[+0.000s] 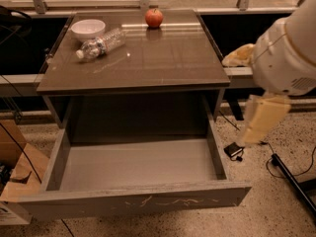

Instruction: Place water bottle into top drawer

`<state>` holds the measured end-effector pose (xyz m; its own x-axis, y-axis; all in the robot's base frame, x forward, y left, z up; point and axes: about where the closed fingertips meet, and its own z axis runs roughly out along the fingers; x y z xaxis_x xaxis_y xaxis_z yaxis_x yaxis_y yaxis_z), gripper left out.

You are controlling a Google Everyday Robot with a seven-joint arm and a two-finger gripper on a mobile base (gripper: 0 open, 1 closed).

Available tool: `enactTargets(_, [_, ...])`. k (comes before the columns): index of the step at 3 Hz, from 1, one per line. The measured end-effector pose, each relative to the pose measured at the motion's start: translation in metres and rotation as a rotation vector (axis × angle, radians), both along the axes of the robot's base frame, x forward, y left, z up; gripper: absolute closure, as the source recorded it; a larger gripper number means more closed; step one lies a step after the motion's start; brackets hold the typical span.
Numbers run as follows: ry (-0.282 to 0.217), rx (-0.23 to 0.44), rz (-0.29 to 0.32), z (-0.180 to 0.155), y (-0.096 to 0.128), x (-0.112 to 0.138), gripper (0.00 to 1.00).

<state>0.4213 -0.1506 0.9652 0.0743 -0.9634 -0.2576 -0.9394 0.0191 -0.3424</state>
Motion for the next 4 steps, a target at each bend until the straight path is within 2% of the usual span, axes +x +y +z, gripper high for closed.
enactTargets(1, [-0.041,0.034,0.035,-0.013,0.014,0.029,0.13])
enactTargets(2, [-0.07,0.061,0.079,-0.025,0.031,0.06,0.0])
enactTargets(4, [-0.08,0.068,0.165,-0.043,0.069,0.124,0.0])
